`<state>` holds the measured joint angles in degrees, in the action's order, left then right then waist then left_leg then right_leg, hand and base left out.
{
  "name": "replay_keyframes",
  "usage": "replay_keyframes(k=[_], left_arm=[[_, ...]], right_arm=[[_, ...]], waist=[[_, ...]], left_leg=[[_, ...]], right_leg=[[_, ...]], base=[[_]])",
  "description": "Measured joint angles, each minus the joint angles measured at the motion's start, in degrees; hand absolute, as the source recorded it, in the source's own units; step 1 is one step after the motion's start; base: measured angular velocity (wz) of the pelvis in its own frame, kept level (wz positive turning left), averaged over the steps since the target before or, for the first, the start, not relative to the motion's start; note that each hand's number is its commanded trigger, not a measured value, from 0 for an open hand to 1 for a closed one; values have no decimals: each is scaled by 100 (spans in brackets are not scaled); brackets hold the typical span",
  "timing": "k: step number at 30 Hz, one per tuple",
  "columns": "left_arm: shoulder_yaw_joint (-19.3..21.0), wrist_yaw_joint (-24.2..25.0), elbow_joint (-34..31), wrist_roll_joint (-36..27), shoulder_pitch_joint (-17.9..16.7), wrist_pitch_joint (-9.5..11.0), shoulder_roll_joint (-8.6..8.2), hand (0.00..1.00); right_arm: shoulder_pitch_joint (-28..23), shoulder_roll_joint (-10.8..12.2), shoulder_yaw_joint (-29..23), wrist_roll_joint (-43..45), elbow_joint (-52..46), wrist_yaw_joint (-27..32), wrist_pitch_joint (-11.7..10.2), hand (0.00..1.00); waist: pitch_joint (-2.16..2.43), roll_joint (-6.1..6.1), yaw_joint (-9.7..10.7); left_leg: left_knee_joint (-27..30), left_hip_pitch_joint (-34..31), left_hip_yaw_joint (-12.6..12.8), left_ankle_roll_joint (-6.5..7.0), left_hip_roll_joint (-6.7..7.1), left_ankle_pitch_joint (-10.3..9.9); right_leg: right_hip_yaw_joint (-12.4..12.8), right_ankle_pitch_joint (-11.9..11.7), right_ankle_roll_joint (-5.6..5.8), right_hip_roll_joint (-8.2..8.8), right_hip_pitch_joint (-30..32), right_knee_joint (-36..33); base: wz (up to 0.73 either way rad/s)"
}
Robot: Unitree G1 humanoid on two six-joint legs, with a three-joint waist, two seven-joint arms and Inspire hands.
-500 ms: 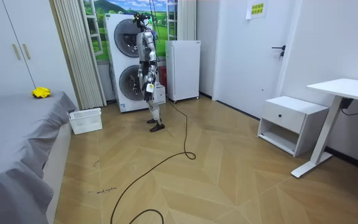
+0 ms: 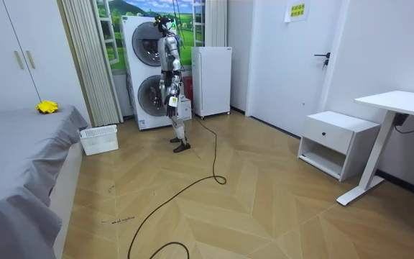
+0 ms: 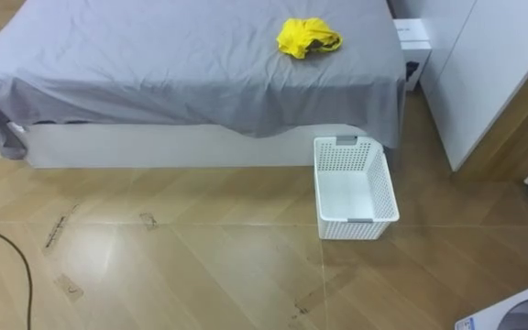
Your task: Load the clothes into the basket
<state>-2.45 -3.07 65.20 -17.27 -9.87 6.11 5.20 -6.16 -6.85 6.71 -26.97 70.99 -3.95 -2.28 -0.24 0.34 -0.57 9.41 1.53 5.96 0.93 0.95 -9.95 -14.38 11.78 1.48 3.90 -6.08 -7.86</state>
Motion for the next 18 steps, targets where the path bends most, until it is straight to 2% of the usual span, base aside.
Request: replay_keyframes(k=[6, 8, 10, 11, 12, 13, 14, 15, 16, 17, 18], left_arm=[[3, 31, 36, -22, 1, 2, -6, 0], [25, 51, 91, -79, 19, 6, -5, 0], [273, 168, 107, -67, 21, 8, -5, 0], [363, 188, 104, -67, 26, 8, -2, 0], [467, 216, 110, -142, 23, 10, 19, 0], [535, 217, 87, -287, 22, 11, 44, 0], [589, 218, 63, -350, 17, 14, 44, 0], [683, 229, -9, -373, -16, 17, 32, 0], [726, 218, -111, -476, -57, 48, 36, 0], [732, 214, -115, -514, -78, 75, 40, 0], [685, 213, -114, -700, -87, 133, 39, 0]], right_arm=[[-2, -17, -8, -1, 3, -50, -2, 0], [44, -14, -12, 57, 19, -89, -2, 0], [59, 1, -54, 147, 16, -164, 1, 0], [60, 3, -66, 169, 14, -185, 1, 0], [51, 4, -67, 150, 19, -210, -2, 0], [53, 9, -68, 114, 20, -208, -15, 0], [52, -3, -81, 77, 23, -209, -18, 0], [41, -21, -140, -1, 26, -194, -21, 0], [42, -24, -164, -7, 27, -169, -22, 0], [43, -30, -173, -22, 25, -155, -23, 0], [49, -54, -173, -68, 19, -106, -23, 0]], waist=[[-8, -41, -1], [-24, -68, -1], [-18, -113, -45], [-17, -123, -79], [-41, -90, -122], [-29, -80, -144], [-34, -74, -160], [-32, -90, -252], [-50, -71, -302], [-36, -67, -303], [-37, -70, -303]], left_leg=[[32, 6, 7, 2, -18, -21], [206, -71, 8, -10, -52, -117], [755, -299, 3, -63, -228, -386], [936, -358, 5, -84, -239, -469], [1353, -529, -4, -147, -337, -602], [1952, -840, -4, -162, -400, -617], [2297, -1003, -4, -162, -457, -615], [2940, -1301, 3, -157, -616, -597], [3480, -1622, -26, -123, -727, -520], [3474, -1720, -25, -129, -714, -537], [3103, -1932, -6, -121, -605, -543]], right_leg=[[5, -3, -6, -11, -6, -26], [3, 39, -34, -25, 35, -108], [19, 169, -89, -111, 105, -296], [18, 219, -109, -139, 121, -339], [19, 349, -159, -195, 167, -484], [-2, 450, -203, -204, 217, -624], [-8, 475, -223, -217, 221, -668], [10, 518, -285, -289, 192, -701], [40, 568, -370, -353, 87, -703], [51, 615, -410, -360, 56, -704], [51, 684, -418, -335, 5, -708]], base=[[0], [0], [-4], [0], [11], [15], [11], [0], [-4], [5], [4]])
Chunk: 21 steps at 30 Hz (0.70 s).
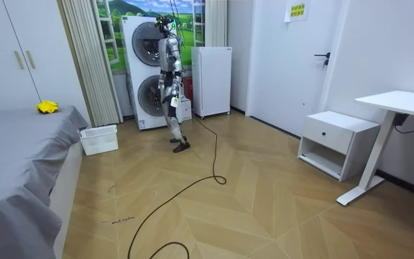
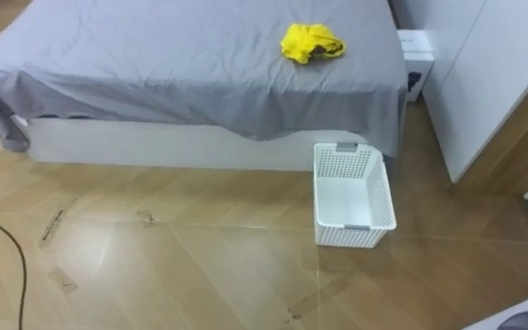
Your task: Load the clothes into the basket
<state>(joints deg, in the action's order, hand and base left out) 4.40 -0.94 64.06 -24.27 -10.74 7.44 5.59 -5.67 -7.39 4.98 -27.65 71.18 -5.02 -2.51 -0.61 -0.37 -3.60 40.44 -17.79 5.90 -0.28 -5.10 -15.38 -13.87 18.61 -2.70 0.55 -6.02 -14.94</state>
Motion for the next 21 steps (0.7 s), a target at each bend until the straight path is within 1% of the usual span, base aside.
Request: replay_keyframes(k=[1, 2, 3, 4, 5, 6, 7, 8, 9, 10, 11, 12, 13, 14, 15, 16, 17, 18, 19, 20, 21], left_arm=[[-22, -13, -42, -184, -35, 31, -4, 0], [-19, -53, -70, -267, -74, 45, -3, 0], [-14, -177, -104, -263, -164, 59, 18, 0], [-12, -303, -73, -231, -315, 51, 52, 0], [-9, -351, -26, -222, -406, 47, 68, 0], [-8, -397, 40, -186, -556, 14, 80, 0], [-27, -396, 69, -12, -631, 2, 74, 0], [-37, -395, 89, 53, -644, -3, 65, 0], [-38, -393, 117, 147, -623, -16, 41, 0], [-35, -392, 129, 146, -638, -49, 36, 0], [-18, -398, 141, 146, -629, -75, 37, 0], [-18, -418, 147, 133, -613, -99, 38, 0], [-33, -456, 155, 128, -606, -101, 38, 0], [-48, -486, 155, 128, -566, -101, 39, 0], [-112, -567, 154, 138, -448, -101, 44, 0], [-168, -644, 164, 143, -243, -99, 44, 0], [-196, -666, 157, 155, -183, -99, 44, 0], [-211, -716, 61, 285, -71, -80, 40, 0], [-206, -733, -11, 552, 16, -26, 43, 0], [-221, -732, -12, 656, 69, -8, 42, 0], [-265, -708, -54, 726, 174, 3, 33, 0]], right_arm=[[10, -14, -4, -13, -3, 46, 10, 0], [14, -12, -9, -12, -14, 55, 11, 0], [12, -1, -20, 0, -46, 55, 10, 0], [6, 23, -6, 46, -57, 54, 16, 0], [1, 31, -1, 84, -65, 53, 21, 0], [5, 22, -9, 158, -86, 53, 46, 0], [13, 6, -65, 232, -131, 56, 62, 0], [18, 6, -98, 250, -184, 66, 55, 0], [0, 7, -139, 315, -266, 59, -21, 0], [68, 48, -133, 359, -276, 63, -115, 0], [84, 69, -133, 386, -301, 68, -161, 0], [140, 94, -111, 400, -355, 74, -190, 0], [125, 103, -53, 386, -450, 106, -219, 0], [109, 102, -26, 358, -481, 116, -259, 0], [79, 94, -4, 329, -525, 131, -324, 0], [80, 78, -5, 347, -525, 166, -340, 0], [77, 74, -7, 347, -519, 182, -348, 0], [84, 77, -7, 354, -552, 183, -379, 0], [102, 80, 2, 337, -699, 170, -374, 0], [104, 78, 5, 326, -769, 165, -376, 0], [99, 77, 8, 317, -896, 169, -373, 0]], waist=[[8, 37, -31], [16, 57, -39], [7, 66, -82], [19, 98, -125], [24, 110, -122], [21, 153, -123], [46, 219, -114], [84, 261, -85], [34, 299, -57], [-4, 310, -80], [-18, 321, -113], [-31, 340, -138], [-32, 340, -126], [-29, 320, -114], [-16, 315, -76], [-13, 305, -78], [20, 221, -89], [16, 179, -116], [-11, 106, -127], [-20, 49, -111], [-38, -46, -63]], left_leg=[[-617, -234, 34, -26, 140, 88], [-989, -346, 45, -55, 213, 203], [-1625, -510, 41, -65, 299, 681], [-2133, -541, 43, -57, 320, 1181], [-2290, -556, 59, -38, 332, 1394], [-2408, -592, 188, 70, 382, 1746], [-2260, -690, 290, 289, 499, 1915], [-2096, -731, 333, 361, 579, 1784], [-1673, -863, 392, 415, 669, 1546], [-1247, -955, 468, 456, 671, 1202], [-978, -997, 508, 497, 663, 1040], [-592, -986, 575, 582, 669, 797], [-567, -748, 700, 618, 715, 566], [-656, -572, 747, 641, 757, 444], [-913, -221, 792, 638, 846, 216], [-1143, 104, 761, 695, 970, 151], [-1320, 310, 718, 708, 1018, 145], [-1619, 634, 600, 727, 1051, 105], [-1864, 936, 488, 697, 1027, 89], [-1939, 1064, 459, 693, 970, 78], [-2040, 1271, 329, 663, 909, -4]], right_leg=[[15, 85, 28, 71, -23, -22], [12, 123, 56, 111, -46, -23], [4, 193, 92, 193, -125, 6], [89, 247, 207, 258, -263, 70], [114, 282, 248, 286, -346, 111], [172, 387, 345, 384, -479, 138], [297, 498, 427, 522, -518, 141], [326, 528, 468, 592, -493, 162], [358, 519, 519, 706, -538, 205], [444, 465, 613, 771, -632, 204], [499, 448, 641, 824, -682, 158], [596, 434, 660, 917, -693, -201], [567, 330, 753, 1049, -531, -1022], [562, 196, 779, 1115, -396, -1481], [565, -294, 749, 1209, -85, -2473], [596, -1152, 644, 1292, 236, -3299], [583, -1516, 544, 1336, 382, -3600], [591, -1349, 434, 1267, 774, -4098], [551, -801, 283, 1069, 1316, -4423], [511, -563, 202, 929, 1560, -4447], [414, -232, 149, 685, 2074, -4208]], base=[[0], [-24], [-44], [-44], [-31], [-3], [9], [22], [15], [0], [-18], [-12], [-3], [28], [44], [45], [24], [8], [11], [26], [47]])
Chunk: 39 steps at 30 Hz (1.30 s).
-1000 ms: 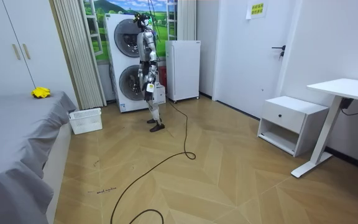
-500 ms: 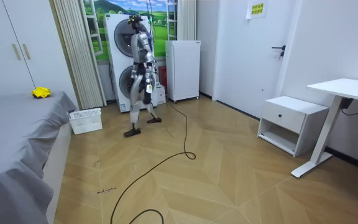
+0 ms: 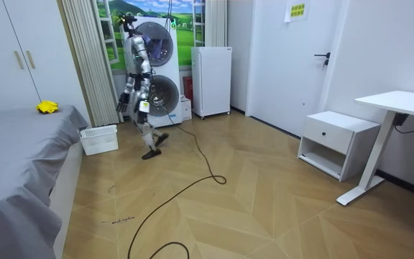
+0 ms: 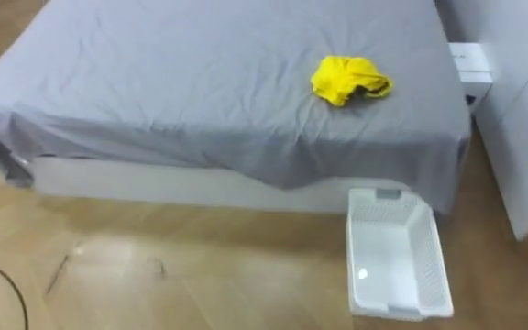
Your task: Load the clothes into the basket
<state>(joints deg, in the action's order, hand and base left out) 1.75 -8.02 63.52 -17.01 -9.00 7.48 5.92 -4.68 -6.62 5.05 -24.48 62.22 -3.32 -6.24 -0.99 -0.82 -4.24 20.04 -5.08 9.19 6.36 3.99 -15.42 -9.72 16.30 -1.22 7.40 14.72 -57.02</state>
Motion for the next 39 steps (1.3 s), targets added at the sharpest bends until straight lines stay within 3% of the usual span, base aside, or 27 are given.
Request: replay_keyframes(k=[1, 2, 3, 4, 5, 6, 7, 8, 9, 10, 11, 12, 13, 14, 15, 16, 18, 20, 21, 23, 24, 25, 26, 28, 31, 33, 39], left_arm=[[-131, 34, -89, 24, 48, -1, 2, 0], [-210, 69, -136, 30, 65, 4, 7, 0], [-375, 158, -169, 30, 59, 4, 6, 0], [-477, 241, -168, 33, 60, -13, -11, 0], [-509, 264, -165, 31, 22, -16, -34, 0], [-573, 280, -161, 35, -66, -13, -49, 0], [-584, 293, -155, 39, -135, -14, -44, 0], [-586, 298, -151, 37, -179, -16, -40, 0], [-600, 326, -124, 19, -246, -21, -40, 0], [-576, 351, -122, -21, -339, -11, -25, 0], [-542, 362, -121, -34, -394, -11, -15, 0], [-460, 363, -123, -34, -427, -10, 7, 0], [-407, 355, -124, -40, -496, -11, 10, 0], [-370, 351, -128, -39, -565, -10, 5, 0], [-291, 352, -151, -41, -613, -9, 2, 0], [-207, 340, -163, -125, -597, 43, 11, 0], [-208, 301, -167, -151, -523, 82, 25, 0], [-183, 221, -168, -176, -518, 127, 23, 0], [-197, 219, -181, -305, -523, 128, 21, 0], [-196, 224, -228, -479, -515, 132, 16, 0], [-193, 222, -216, -481, -534, 134, 9, 0], [-193, 212, -191, -478, -585, 130, 6, 0], [-194, 209, -182, -475, -628, 128, 6, 0], [-235, 211, -101, -475, -641, 121, 6, 0], [-265, 244, -45, -403, -642, 32, 2, 0], [-265, 265, -52, -330, -581, -13, 4, 0], [-258, 424, -30, -245, -372, -237, 53, 0]], right_arm=[[6, 1, 31, -4, -73, 26, 1, 0], [3, 0, 48, -4, -110, 48, 2, 0], [5, 9, 37, 9, -164, 95, 1, 0], [10, 13, 36, 17, -209, 164, -16, 0], [8, 11, 34, 18, -220, 214, -32, 0], [13, 13, 30, 32, -270, 332, -81, 0], [53, 10, 28, 98, -352, 432, -189, 0], [97, 2, 26, 117, -399, 487, -243, 0], [176, -18, -15, 161, -535, 614, -314, 0], [268, -24, -50, 212, -656, 701, -352, 0], [298, -23, -55, 220, -688, 731, -381, 0], [416, -26, -62, 226, -782, 787, -379, 0], [426, -36, -86, 224, -908, 853, -371, 0], [469, -35, -88, 224, -946, 898, -373, 0], [561, -28, -75, 225, -963, 1010, -373, 0], [577, -17, -73, 229, -948, 1110, -373, 0], [554, -21, -73, 222, -940, 1292, -366, 0], [574, -26, -86, 226, -940, 1450, -363, 0], [575, -35, -82, 221, -972, 1591, -360, 0], [581, -35, -87, 256, -1072, 1815, -357, 0], [580, -27, -82, 418, -1156, 1934, -342, 0], [584, -7, -77, 542, -1309, 2050, -277, 0], [584, 3, -69, 637, -1399, 2118, -239, 0], [616, -48, -84, 774, -1646, 2440, -256, 0], [815, -67, -159, 913, -1637, 2864, -260, 0], [978, -73, -161, 949, -1635, 3086, -270, 0], [1571, -135, -218, 1112, -1252, 3371, -269, 0]], waist=[[-3, -48, 53], [-12, -61, 76], [-18, -80, 94], [-17, -109, 97], [-4, -149, 91], [29, -192, 73], [84, -165, 43], [95, -204, -4], [73, -338, -88], [65, -413, -123], [75, -430, -129], [78, -425, -101], [78, -414, -92], [76, -412, -88], [41, -345, -75], [9, -275, -17], [-12, -206, 35], [-3, -160, 14], [24, -138, -40], [47, -137, -87], [72, -144, -174], [99, -145, -243], [127, -140, -246], [114, -83, -221], [93, -95, -239], [58, -124, -240], [25, -162, -233]], left_leg=[[-48, 183, -151, -29, -71, -111], [-74, 275, -204, -51, -102, -183], [-139, 505, -346, -116, -162, -313], [-229, 776, -465, -185, -233, -459], [-282, 918, -522, -229, -299, -527], [-388, 1202, -611, -323, -421, -641], [-477, 1376, -640, -435, -535, -755], [-449, 1401, -611, -523, -599, -814], [-356, 1482, -606, -685, -780, -898], [-265, 1591, -558, -830, -937, -845], [-180, 1630, -544, -919, -980, -795], [223, 1605, -500, -1099, -1052, -650], [862, 1450, -439, -1183, -1100, -400], [1219, 1353, -437, -1188, -1123, -208], [1951, 1116, -459, -1149, -1144, 216], [2383, 846, -455, -1118, -1212, 193], [2467, 488, -430, -1057, -1210, 75], [2234, 69, -426, -1052, -1189, -148], [1917, -178, -468, -1037, -1124, -261], [1253, -537, -463, -1038, -1078, -277], [628, -644, -482, -1016, -1016, -156], [300, -720, -476, -840, -985, 342], [188, -665, -512, -824, -920, 410], [-192, -408, -486, -721, -732, 538], [-438, -289, -459, -665, -587, 573], [-469, -369, -485, -645, -550, 592], [-483, -659, -624, -620, -491, 648]], right_leg=[[-37, 115, 18, -248, 410, 678], [-51, 107, 21, -327, 578, 1143], [-109, -45, 35, -433, 746, 2214], [-189, -576, 4, -487, 796, 3223], [-225, -869, 12, -531, 790, 3562], [-308, -1412, -65, -598, 762, 4074], [-390, -1807, -332, -676, 707, 4121], [-426, -1878, -420, -733, 703, 4024], [-567, -1765, -582, -879, 664, 3756], [-673, -1519, -632, -975, 631, 3441], [-728, -1394, -663, -996, 624, 3293], [-829, -1098, -701, -1001, 527, 3093], [-854, -912, -743, -1023, 353, 3058], [-841, -849, -751, -1048, 220, 3109], [-752, -762, -754, -1079, -57, 3327], [-719, -721, -735, -1088, -361, 3572], [-652, -713, -701, -1091, -744, 3949], [-520, -695, -664, -1084, -934, 4114], [-430, -680, -637, -1055, -998, 4201], [-235, -668, -574, -1032, -1017, 4234], [-90, -647, -527, -1024, -1001, 4228], [45, -615, -442, -985, -976, 4201], [46, -616, -388, -940, -979, 4198], [45, -656, -278, -839, -973, 4238], [37, -651, -202, -738, -967, 4331], [25, -649, -186, -714, -939, 4364], [-156, -664, -156, -637, -750, 4465]], base=[[51], [55], [48], [45], [38], [29], [18], [0], [-13], [-14], [-10], [-10], [-15], [-28], [-14], [0], [8], [-22], [-36], [-49], [-78], [-78], [-57], [-20], [-8], [5], [16]])
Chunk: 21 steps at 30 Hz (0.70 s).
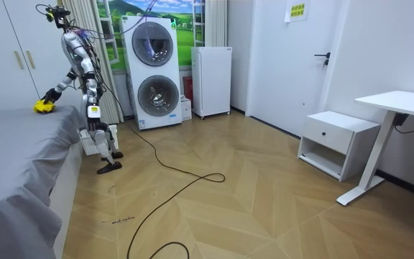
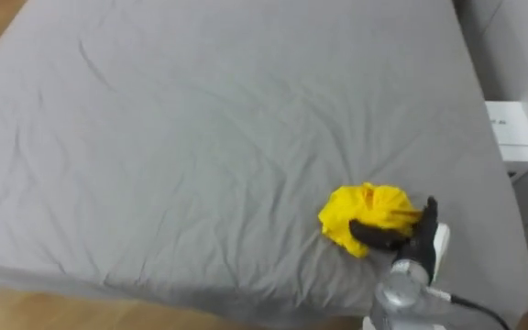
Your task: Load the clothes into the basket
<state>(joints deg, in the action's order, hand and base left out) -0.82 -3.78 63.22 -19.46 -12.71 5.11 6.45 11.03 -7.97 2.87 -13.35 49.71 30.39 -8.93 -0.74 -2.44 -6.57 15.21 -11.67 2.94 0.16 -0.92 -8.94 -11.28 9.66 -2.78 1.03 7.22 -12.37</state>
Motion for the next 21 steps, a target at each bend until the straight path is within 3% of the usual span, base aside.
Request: replay_keyframes(k=[8, 13, 16, 17, 18, 21], left_arm=[[-193, 102, 358, 156, 331, -233, 101, 0], [-255, 209, 422, 154, 582, -289, 164, 0], [-394, 204, 421, 156, 687, -360, 198, 0], [-401, 202, 421, 155, 699, -373, 198, 0], [-433, 186, 425, 155, 710, -403, 200, 0], [-508, 180, 431, 165, 728, -511, 226, 0]], right_arm=[[571, -203, -49, 290, 793, 86, 23, 0], [966, -354, -43, 459, 1159, 63, 86, 0], [1207, -435, -38, 506, 1553, -13, 156, 0], [1237, -460, -37, 519, 1614, -45, 161, 81], [1293, -508, -37, 577, 1707, -84, 206, 100], [1382, -575, -27, 863, 1957, -213, 276, 100]], waist=[[-45, -15, -97], [-127, 5, -166], [-137, 15, -170], [-137, 15, -173], [-138, 15, -184], [-144, 6, -198]], left_leg=[[21, -369, -170, -6, 33, 46], [40, -735, -235, 38, 84, 144], [50, -924, -369, 54, 132, 225], [50, -950, -394, 58, 143, 238], [51, -982, -420, 64, 157, 258], [92, -1029, -457, 69, 167, 262]], right_leg=[[-254, -4, 2, 28, 283, -23], [-474, -8, 3, 118, 641, -143], [-602, -36, 7, 150, 767, -150], [-612, -36, 9, 157, 781, -150], [-627, -40, 14, 166, 798, -150], [-672, -44, 22, 151, 802, -156]], base=[[13], [8], [24], [24], [13], [9]])
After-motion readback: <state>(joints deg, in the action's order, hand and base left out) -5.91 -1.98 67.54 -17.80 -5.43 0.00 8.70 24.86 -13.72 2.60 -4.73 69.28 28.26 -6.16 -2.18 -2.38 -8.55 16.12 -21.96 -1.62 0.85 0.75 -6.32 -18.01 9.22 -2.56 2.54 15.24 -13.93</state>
